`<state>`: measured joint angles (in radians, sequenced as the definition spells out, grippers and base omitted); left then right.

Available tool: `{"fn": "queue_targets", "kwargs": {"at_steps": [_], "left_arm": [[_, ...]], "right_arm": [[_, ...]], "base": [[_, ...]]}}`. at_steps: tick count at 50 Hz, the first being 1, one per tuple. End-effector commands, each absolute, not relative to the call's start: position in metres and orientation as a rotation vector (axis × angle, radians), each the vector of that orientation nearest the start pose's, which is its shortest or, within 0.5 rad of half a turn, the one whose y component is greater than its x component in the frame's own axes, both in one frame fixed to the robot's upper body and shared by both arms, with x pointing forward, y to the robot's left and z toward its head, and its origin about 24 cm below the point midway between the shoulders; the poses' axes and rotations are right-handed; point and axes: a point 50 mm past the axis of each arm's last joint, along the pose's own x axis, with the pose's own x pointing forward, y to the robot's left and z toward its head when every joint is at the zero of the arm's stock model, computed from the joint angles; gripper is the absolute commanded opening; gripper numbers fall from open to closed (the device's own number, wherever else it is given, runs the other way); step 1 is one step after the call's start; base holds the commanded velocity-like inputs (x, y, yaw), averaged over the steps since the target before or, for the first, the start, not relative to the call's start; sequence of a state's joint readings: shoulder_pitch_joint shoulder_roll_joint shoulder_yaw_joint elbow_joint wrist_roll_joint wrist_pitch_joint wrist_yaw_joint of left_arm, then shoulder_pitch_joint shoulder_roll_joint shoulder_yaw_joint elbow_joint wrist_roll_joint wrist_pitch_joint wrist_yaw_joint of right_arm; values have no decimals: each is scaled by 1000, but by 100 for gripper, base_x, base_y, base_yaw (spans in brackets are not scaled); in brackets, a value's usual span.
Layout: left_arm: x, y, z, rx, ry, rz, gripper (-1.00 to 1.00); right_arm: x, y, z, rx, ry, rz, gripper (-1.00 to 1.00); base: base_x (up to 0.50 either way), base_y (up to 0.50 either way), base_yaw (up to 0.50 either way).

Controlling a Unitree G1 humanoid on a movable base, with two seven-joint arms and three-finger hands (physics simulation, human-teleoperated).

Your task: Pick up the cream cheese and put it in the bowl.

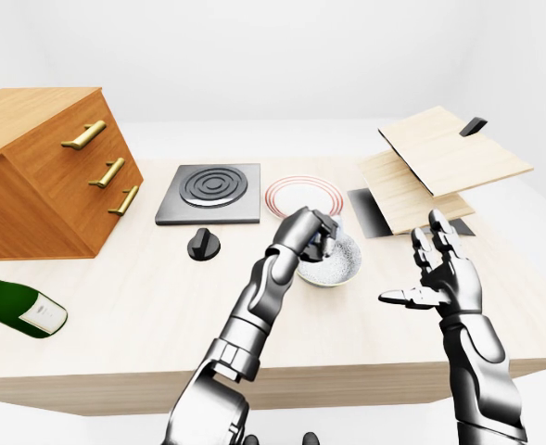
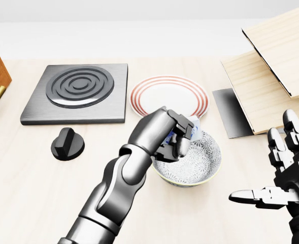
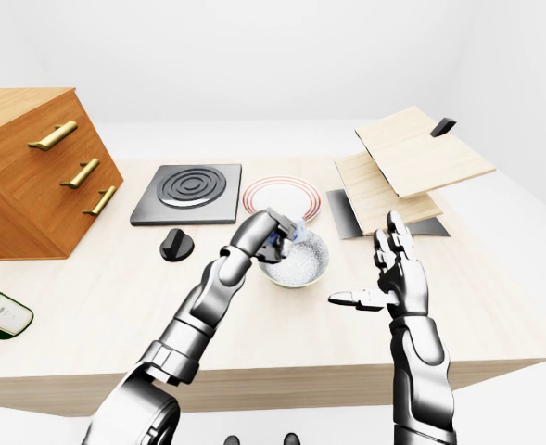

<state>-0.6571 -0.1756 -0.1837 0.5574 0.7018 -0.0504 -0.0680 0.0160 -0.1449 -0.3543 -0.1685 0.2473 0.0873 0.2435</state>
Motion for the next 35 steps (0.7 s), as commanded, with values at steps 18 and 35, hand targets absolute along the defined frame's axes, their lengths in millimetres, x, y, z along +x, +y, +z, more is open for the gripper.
{"fn": "queue_targets", "kwargs": {"at_steps": [18, 35], "left_arm": [[341, -11, 87, 935, -200, -496, -100], [343, -12, 82, 944, -196, -493, -100]], "right_arm": [[238, -248, 83, 82, -133, -75, 100], [237, -247, 81, 82, -133, -72, 100]], "base": [[0, 0, 0], [0, 0, 0]]}}
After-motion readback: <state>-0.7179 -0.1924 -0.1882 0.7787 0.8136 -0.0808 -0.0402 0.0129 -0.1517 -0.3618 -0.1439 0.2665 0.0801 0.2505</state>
